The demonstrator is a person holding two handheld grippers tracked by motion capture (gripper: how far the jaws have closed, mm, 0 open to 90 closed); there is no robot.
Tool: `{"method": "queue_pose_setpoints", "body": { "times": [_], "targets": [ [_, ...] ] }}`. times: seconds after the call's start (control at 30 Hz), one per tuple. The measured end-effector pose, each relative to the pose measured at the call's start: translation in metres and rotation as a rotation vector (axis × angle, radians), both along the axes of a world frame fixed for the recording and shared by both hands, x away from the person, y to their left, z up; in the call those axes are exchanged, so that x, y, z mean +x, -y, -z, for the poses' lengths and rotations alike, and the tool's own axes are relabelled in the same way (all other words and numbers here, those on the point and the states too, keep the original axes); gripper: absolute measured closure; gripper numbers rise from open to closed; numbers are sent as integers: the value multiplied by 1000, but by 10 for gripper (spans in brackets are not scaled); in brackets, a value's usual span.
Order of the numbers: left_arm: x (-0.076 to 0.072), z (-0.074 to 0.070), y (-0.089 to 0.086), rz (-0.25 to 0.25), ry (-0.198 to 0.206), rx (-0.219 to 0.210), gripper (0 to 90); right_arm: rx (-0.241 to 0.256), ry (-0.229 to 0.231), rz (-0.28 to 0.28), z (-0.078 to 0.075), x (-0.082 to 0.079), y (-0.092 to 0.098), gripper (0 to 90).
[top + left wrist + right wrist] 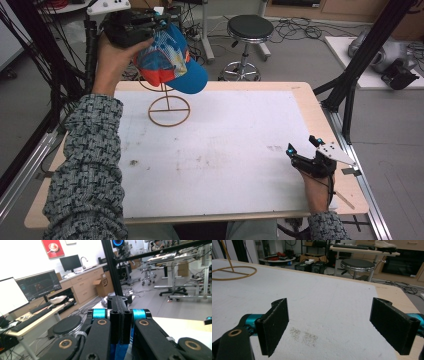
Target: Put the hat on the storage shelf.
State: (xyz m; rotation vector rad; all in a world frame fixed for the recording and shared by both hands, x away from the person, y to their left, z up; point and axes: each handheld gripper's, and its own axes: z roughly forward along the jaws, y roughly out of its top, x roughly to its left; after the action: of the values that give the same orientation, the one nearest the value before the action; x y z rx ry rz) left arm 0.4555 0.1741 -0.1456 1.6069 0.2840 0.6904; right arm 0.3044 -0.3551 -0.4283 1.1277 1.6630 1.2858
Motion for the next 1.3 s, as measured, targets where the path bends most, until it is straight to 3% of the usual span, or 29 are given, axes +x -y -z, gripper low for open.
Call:
{"method": "queue_pose_setpoints", "body": {
  "times": [0.43, 0.67, 0.87, 0.9, 1.3],
  "targets": [
    [29, 19, -13, -75, -67, 34, 892, -4, -2, -4, 0, 1, 0, 148],
    [36, 28, -23, -95, -87, 33, 893, -7, -6, -5, 1, 1, 0, 148],
    [41, 40, -35, -115, -120, 22, 893, -4, -11, -2, 1, 1, 0, 148],
    [43, 43, -38, -119, -142, 17, 893, -3, -12, -1, 1, 1, 0, 148],
    [46, 60, -50, -143, -168, 31, 892, -9, -14, -1, 1, 2, 0, 148]
  ]
}}
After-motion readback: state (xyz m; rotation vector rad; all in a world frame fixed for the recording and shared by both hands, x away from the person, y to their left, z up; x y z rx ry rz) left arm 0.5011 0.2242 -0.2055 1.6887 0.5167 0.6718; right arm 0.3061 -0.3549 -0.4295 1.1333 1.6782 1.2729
